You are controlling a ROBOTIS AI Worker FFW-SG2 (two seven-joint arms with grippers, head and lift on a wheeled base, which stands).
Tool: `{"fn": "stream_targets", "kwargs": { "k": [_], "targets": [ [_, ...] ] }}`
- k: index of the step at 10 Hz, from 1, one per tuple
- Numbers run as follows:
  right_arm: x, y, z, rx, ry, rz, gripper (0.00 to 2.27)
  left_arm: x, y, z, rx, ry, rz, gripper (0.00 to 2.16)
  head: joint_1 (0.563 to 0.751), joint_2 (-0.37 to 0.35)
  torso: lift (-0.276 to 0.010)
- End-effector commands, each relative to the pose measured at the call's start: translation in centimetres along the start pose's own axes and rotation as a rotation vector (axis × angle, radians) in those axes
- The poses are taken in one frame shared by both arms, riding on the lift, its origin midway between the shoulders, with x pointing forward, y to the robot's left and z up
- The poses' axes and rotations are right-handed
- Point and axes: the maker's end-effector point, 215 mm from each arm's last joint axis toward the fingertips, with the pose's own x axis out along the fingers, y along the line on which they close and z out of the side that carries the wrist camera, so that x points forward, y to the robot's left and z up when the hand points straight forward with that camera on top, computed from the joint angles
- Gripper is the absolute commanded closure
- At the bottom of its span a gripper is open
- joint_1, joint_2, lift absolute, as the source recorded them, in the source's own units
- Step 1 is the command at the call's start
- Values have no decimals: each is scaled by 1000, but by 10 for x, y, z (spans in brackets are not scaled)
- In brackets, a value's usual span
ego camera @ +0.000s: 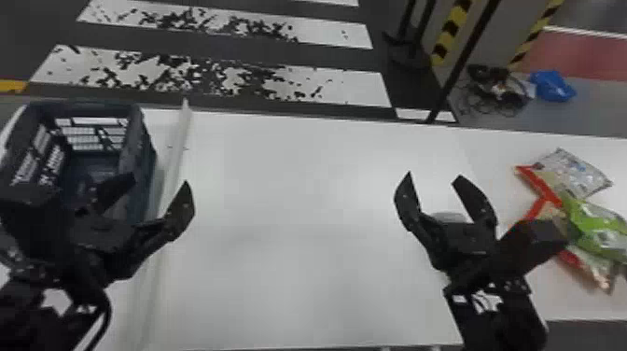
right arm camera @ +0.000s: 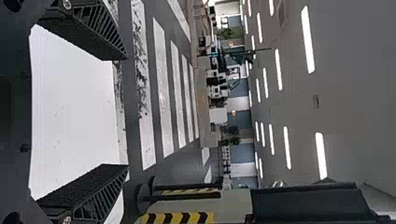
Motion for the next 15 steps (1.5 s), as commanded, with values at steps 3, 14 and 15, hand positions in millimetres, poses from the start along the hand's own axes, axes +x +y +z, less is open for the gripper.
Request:
{"fn": "stream_targets", "kwargs": {
  "k": [3, 14, 15],
  "targets": [
    [-16, 40, -15, -4, -33, 36, 56, -3, 3, 3, 30, -88, 22, 130, 695, -65, -95],
    [-23, 51, -22, -30, -37, 43, 56, -5, -18, -5, 41, -72, 1, 134, 695, -46, -95],
    [-23, 52, -23, -28, -37, 46, 56, -5, -16, -7, 39, -66, 7, 134, 695, -48, -95]
  ]
}}
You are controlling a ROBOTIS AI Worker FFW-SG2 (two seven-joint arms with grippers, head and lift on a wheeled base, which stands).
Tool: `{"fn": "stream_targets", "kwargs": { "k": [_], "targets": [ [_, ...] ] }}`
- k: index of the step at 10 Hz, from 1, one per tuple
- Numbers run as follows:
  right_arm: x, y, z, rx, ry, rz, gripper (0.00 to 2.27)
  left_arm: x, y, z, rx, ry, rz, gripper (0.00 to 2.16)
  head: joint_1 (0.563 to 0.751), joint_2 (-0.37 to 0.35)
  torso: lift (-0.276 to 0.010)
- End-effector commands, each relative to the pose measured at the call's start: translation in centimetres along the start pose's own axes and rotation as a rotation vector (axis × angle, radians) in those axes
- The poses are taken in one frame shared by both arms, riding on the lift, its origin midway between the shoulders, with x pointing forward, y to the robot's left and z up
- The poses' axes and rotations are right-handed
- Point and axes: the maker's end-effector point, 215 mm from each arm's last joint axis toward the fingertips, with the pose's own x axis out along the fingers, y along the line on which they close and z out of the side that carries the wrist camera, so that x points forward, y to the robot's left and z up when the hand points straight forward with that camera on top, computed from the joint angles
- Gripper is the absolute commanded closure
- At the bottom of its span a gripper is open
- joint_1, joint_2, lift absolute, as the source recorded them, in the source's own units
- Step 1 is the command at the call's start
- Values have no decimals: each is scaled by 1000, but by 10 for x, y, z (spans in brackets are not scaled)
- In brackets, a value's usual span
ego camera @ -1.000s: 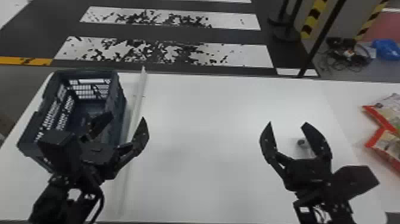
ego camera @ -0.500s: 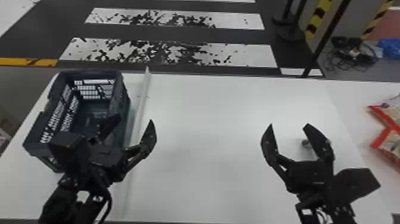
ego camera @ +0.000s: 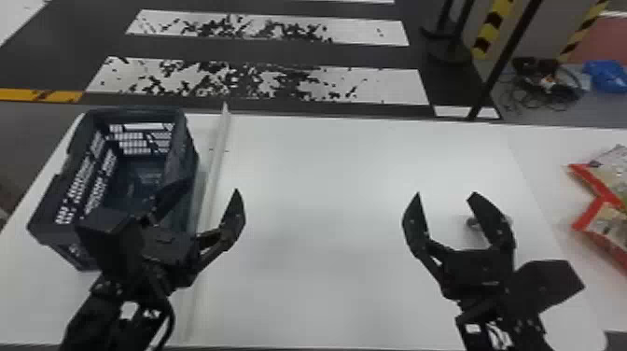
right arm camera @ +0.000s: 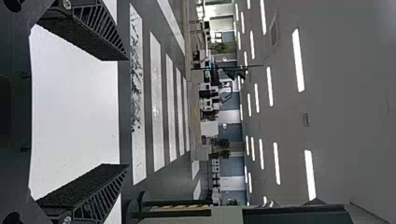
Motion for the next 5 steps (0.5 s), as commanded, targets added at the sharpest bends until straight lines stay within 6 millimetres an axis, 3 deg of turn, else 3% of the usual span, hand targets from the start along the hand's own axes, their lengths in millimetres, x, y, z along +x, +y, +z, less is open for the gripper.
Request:
{"fn": "stream_targets", "kwargs": {
  "k": [1, 5],
  "targets": [
    [1, 2, -1, 1, 1, 3, 56, -1, 0, -1, -1, 3, 5, 134, 695, -45, -95],
    [0, 2, -3, 1, 4, 2, 56, -1, -1, -2, -3, 4, 4, 134, 695, -42, -95]
  ]
}}
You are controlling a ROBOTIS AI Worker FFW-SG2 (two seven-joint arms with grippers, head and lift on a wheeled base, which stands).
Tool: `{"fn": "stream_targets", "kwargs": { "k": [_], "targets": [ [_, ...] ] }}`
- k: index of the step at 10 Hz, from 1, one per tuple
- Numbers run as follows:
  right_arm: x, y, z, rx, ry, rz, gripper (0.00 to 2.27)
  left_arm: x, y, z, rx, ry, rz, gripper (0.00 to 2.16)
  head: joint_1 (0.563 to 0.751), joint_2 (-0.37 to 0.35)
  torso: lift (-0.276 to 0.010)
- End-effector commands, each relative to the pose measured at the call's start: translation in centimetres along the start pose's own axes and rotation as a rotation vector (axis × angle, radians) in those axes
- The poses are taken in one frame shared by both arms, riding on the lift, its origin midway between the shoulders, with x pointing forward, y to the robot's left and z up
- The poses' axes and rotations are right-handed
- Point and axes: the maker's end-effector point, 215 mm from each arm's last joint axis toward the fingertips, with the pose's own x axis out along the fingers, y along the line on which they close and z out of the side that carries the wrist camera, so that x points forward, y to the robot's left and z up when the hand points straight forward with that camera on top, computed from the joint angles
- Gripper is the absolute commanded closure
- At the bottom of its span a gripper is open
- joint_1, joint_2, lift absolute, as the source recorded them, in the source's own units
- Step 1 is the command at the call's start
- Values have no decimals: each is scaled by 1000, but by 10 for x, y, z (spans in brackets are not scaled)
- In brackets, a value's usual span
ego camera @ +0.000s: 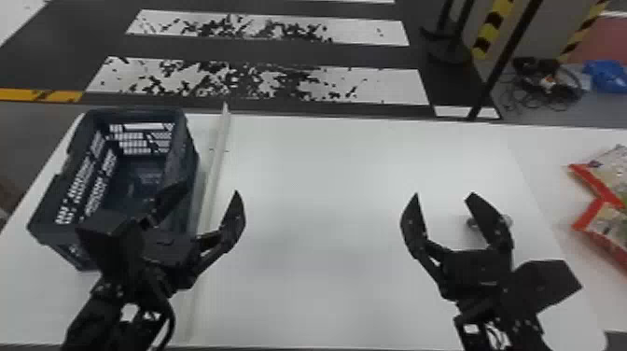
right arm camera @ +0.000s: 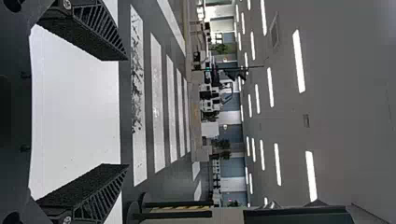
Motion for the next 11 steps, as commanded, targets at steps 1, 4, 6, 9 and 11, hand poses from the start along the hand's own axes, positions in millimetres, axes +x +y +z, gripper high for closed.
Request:
{"fn": "stream_targets", "kwargs": {
  "k": [1, 4, 6, 9, 11],
  "targets": [
    [-1, 0, 0, 1, 1, 0, 56, 0, 0, 0, -3, 0, 2, 134, 695, -43, -95],
    [-2, 1, 0, 1, -1, 1, 56, -1, 0, 1, -2, -2, 4, 134, 695, -43, -95],
    [-2, 1, 0, 1, -1, 1, 56, -1, 0, 2, -2, -3, 4, 134, 695, -42, -95],
    [-2, 1, 0, 1, 1, 1, 56, -1, -1, 2, -2, -3, 4, 134, 695, -42, -95],
    [-2, 1, 3, 1, -12, 1, 56, -1, -1, 3, -3, -5, 2, 134, 695, -43, -95]
  ]
}}
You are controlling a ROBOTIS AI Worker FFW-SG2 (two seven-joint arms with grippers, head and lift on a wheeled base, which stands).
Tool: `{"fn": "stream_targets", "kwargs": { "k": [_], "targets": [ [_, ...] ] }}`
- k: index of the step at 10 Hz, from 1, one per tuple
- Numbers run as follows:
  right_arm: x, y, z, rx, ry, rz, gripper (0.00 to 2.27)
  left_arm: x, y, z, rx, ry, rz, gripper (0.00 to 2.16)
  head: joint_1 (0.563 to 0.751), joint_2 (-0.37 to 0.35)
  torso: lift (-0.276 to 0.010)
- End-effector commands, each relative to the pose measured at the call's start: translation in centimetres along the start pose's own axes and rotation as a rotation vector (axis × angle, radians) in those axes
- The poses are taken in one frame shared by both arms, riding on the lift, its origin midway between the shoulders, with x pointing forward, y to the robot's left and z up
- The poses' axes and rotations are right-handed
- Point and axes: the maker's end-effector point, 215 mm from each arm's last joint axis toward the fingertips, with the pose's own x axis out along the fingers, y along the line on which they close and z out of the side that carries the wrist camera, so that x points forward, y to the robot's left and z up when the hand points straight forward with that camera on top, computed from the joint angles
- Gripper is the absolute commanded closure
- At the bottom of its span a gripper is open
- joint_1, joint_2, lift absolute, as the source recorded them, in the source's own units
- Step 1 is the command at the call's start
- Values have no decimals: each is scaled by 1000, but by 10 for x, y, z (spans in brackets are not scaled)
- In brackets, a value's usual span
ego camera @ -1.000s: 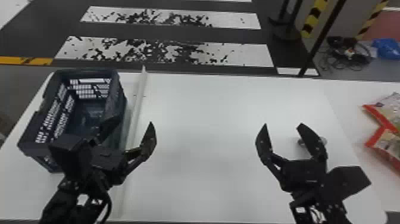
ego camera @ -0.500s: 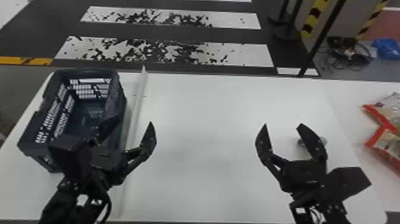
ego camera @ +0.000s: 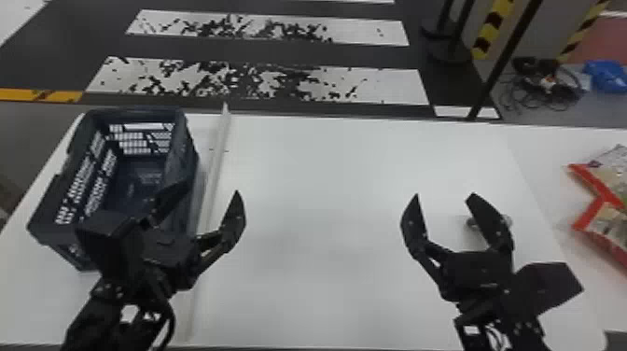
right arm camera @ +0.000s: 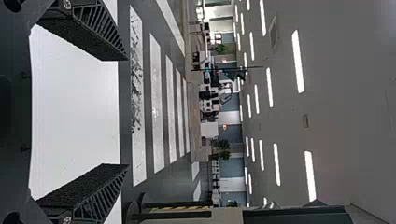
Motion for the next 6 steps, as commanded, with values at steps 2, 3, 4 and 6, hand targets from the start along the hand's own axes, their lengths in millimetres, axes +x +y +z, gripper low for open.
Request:
{"fn": "stream_targets", "kwargs": {
  "k": [2, 3, 4, 6],
  "targets": [
    [0, 0, 1, 0, -5, 0, 56, 0, -1, 0, 0, 2, 0, 134, 695, -44, -95],
    [0, 0, 1, 0, -5, -2, 56, 0, -2, 1, -1, 0, 0, 134, 695, -45, -95],
    [0, -1, 1, 1, -5, -8, 56, -1, -2, 1, 1, 0, 1, 134, 695, -46, -95],
    [0, 1, 2, 3, -6, -6, 56, -1, -2, 2, 1, 0, 1, 134, 695, -47, -95]
  ]
}}
